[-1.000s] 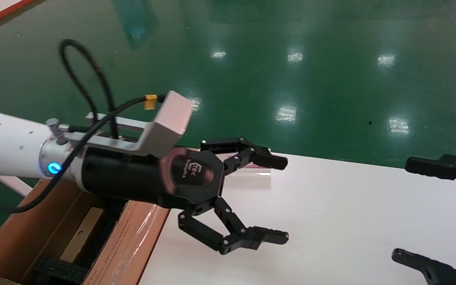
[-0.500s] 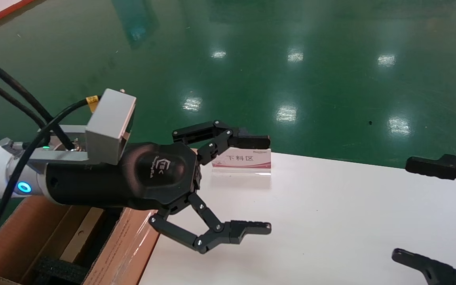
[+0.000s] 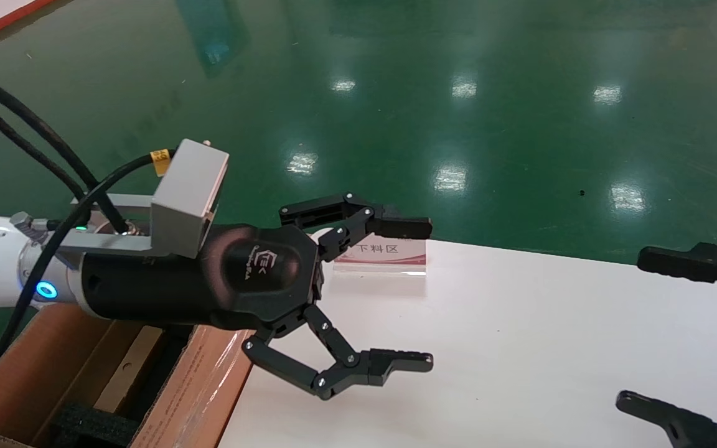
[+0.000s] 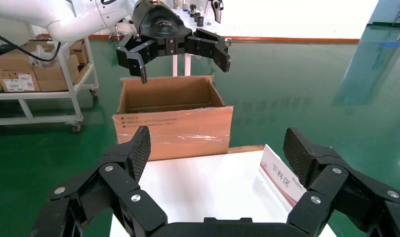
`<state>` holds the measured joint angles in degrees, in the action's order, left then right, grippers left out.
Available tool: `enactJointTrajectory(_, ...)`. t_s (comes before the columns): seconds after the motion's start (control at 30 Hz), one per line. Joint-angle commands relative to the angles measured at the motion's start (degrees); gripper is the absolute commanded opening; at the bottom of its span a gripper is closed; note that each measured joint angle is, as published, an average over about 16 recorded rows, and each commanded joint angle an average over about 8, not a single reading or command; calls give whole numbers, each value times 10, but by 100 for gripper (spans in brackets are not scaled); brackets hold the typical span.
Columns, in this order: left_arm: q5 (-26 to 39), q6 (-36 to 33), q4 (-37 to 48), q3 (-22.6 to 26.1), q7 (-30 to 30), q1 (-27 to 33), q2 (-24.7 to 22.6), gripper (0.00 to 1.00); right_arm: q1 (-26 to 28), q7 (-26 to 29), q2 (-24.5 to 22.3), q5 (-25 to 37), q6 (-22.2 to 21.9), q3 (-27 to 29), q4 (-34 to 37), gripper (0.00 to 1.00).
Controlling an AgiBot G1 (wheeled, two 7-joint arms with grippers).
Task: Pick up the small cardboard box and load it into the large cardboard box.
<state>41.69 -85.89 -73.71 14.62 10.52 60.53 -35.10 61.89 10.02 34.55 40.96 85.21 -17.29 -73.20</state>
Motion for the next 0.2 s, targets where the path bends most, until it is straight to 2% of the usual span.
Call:
enactJointTrajectory(0.03, 0, 1, 0, 3, 1, 2, 0, 100, 0, 0, 0, 0, 0, 0, 0, 100)
enactJointTrajectory(0.2, 1, 1, 1, 7, 1, 5, 0, 100, 0, 0, 0, 0, 0, 0, 0, 100)
